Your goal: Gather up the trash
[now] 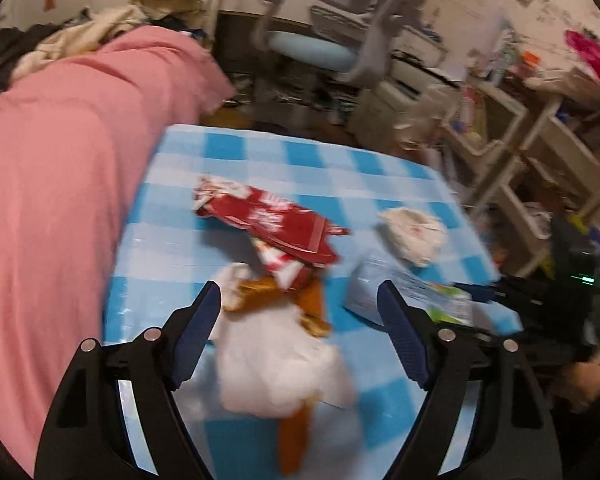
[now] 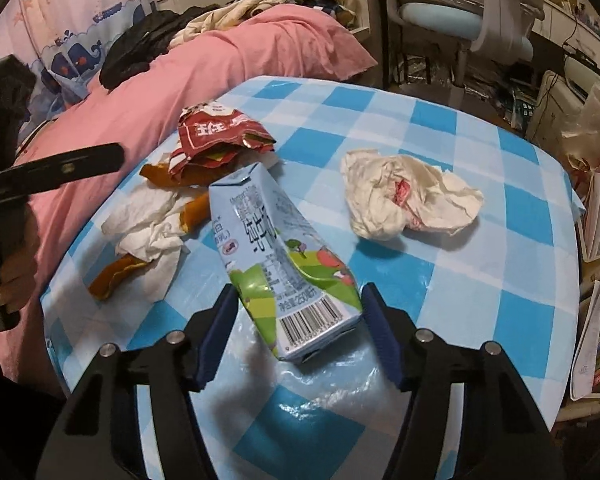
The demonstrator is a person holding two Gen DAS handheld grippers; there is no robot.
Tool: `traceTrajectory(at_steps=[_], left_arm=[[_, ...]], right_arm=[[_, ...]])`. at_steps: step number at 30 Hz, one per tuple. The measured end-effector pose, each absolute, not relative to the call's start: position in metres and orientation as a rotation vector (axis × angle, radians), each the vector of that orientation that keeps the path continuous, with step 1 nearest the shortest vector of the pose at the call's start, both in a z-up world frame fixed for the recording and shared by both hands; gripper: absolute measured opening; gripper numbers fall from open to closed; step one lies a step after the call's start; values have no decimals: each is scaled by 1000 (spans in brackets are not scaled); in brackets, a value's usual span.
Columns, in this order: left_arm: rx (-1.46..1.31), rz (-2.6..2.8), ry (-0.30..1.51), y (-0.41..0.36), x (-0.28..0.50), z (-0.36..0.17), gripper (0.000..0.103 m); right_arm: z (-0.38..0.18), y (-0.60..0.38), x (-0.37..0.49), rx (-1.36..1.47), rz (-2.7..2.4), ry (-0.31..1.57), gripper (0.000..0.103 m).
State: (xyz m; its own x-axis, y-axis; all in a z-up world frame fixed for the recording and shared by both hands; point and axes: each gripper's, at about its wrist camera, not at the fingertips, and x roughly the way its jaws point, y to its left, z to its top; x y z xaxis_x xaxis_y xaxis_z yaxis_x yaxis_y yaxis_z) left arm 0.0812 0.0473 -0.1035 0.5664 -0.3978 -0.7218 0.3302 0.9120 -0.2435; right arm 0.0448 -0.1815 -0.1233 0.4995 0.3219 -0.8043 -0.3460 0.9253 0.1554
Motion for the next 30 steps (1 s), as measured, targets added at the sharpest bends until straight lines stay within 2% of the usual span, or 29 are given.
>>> traceTrajectory(at_steps=[7,11,13,19,24,30], left_arm=[[-44,-499,889,31,87,-117,77],[-74,-682,1045,18,83,-126,77],[-44,-743,1066,12,74,-122,77],[18,-601,936,14,72,-105,77],[118,-528,947,1,84,-122,77],[21,-481,962,3,111,-133,77]], right_arm=[[-124,-183,46,-16,409,967,62],[-123,-187,46,-21,397,973,62],[-122,-192,46,-13,387,977,62],[-123,-196,44,-6,375,961,62],[-123,-194,47,-3,384,958,63],[-124,-192,48,-2,402,957,63]])
